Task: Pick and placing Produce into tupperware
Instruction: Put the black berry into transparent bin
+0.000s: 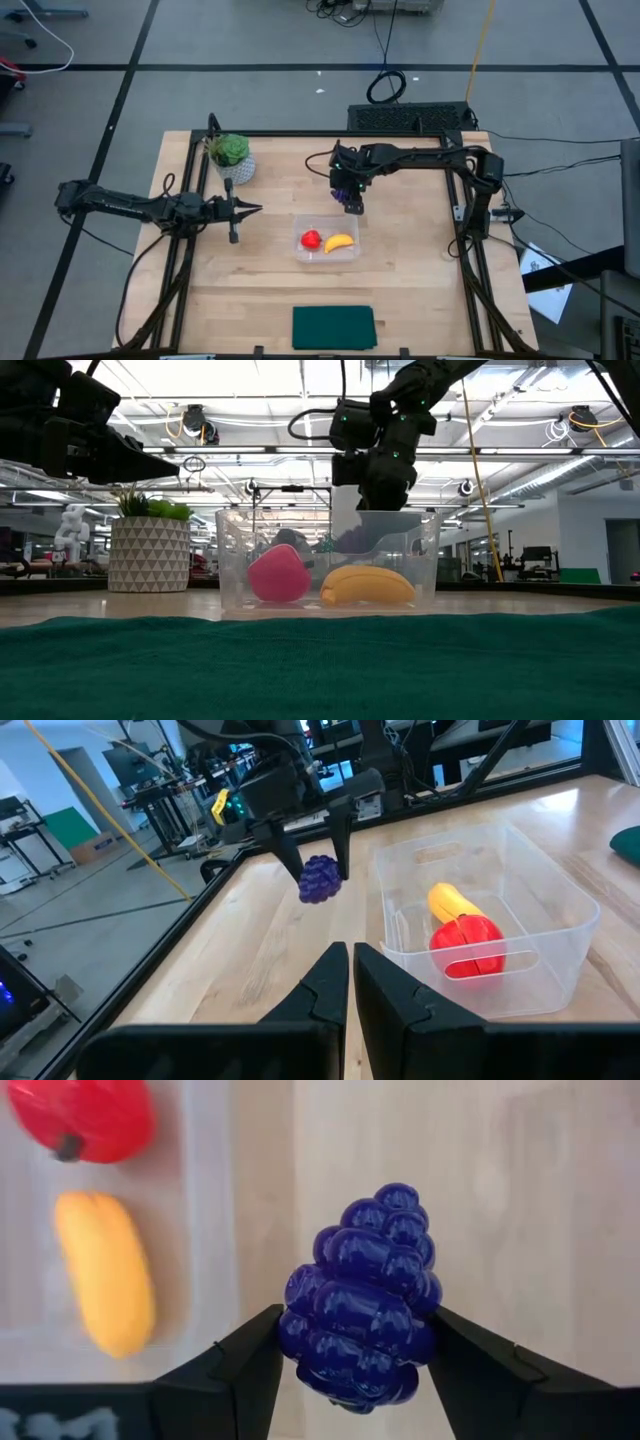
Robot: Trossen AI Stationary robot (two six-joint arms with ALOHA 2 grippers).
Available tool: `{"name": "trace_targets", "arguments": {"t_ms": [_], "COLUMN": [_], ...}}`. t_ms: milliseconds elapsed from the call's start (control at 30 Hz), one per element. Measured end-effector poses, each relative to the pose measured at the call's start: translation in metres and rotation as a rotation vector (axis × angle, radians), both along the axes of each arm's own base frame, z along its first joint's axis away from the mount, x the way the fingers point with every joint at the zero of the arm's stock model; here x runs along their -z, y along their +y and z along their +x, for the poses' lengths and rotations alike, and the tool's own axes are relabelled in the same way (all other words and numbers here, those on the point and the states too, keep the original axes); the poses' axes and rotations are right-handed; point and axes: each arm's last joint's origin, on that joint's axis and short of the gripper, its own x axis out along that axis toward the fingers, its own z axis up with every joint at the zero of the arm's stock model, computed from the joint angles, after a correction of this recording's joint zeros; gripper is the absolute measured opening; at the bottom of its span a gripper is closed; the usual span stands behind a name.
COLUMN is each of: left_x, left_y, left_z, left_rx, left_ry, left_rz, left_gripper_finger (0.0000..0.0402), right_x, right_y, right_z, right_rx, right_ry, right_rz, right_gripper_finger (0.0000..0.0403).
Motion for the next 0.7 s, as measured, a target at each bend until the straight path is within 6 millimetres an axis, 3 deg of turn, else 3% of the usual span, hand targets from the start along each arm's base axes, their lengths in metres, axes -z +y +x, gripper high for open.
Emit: {"name": "trace_targets", "arguments": {"t_ms": [367, 700], "left_x": [0.000, 0.000], "left_y": [0.000, 0.000], "left_z": [0.000, 0.000], "left_rx": [0.000, -0.002], "left_ry": [0.001, 0.000], "left_rz": [0.001, -0.006], "left_gripper_finger": [0.0026, 0.0026], "right_x": [-0.045, -0.093], "right_y": [0.008, 0.014], "right_z": [0.016, 0.003], "right_rx": [-0.056, -0.120], "right_ry": [-0.081, -0.269], "right_rz": [0.009, 0.067], "right_gripper_finger": [0.0207, 0.0206]}}
